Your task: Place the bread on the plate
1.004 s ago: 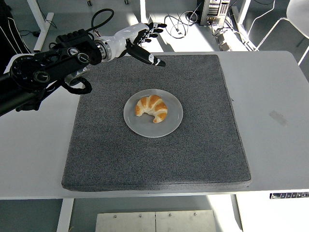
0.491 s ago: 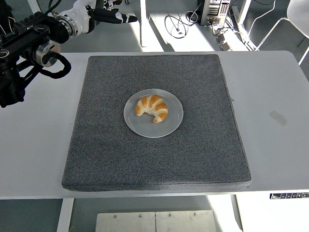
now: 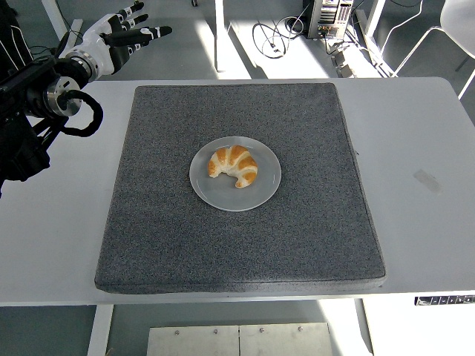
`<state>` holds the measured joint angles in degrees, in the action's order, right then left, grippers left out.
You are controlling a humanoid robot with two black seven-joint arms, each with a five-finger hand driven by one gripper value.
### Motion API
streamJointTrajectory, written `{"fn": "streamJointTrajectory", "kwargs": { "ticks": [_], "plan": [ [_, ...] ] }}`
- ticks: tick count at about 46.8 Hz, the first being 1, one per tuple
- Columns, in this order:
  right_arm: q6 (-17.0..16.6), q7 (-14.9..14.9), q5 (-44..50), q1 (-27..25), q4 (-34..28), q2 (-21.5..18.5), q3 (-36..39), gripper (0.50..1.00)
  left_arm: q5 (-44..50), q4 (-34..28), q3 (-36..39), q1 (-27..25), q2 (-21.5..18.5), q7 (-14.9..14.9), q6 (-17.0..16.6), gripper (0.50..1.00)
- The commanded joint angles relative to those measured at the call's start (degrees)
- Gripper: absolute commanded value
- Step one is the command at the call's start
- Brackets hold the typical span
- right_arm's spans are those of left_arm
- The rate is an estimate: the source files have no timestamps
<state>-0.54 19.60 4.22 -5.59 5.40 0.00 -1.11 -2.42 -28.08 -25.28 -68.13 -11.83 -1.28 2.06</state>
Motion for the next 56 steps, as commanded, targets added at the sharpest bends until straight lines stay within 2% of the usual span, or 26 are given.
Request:
{"fn": "streamJointTrajectory", "kwargs": {
  "ticks": [1, 20, 38, 56],
  "plan": [
    [0.1, 0.0, 0.09, 0.4, -0.39, 0.0, -0.21, 1.0, 0.13, 0.22, -2.93, 1.07, 0.4, 0.05, 0.05, 0.98],
    [0.1, 0.0, 0.27, 0.58, -0.22, 0.0, -0.3, 1.0, 1.01, 4.61, -15.85, 4.76, 3.57, -0.83, 0.05, 0.98],
    [0.1, 0.0, 0.27, 0.58, 0.04, 0.0, -0.21, 1.0, 5.85, 4.7, -16.2, 6.17, 6.47, -0.91, 0.05, 0.981],
    [0.1, 0.0, 0.27, 0.58, 0.04, 0.0, -0.21, 1.0, 6.02, 4.7, -16.03, 6.26, 6.73, -0.74, -0.04, 0.981]
  ]
}}
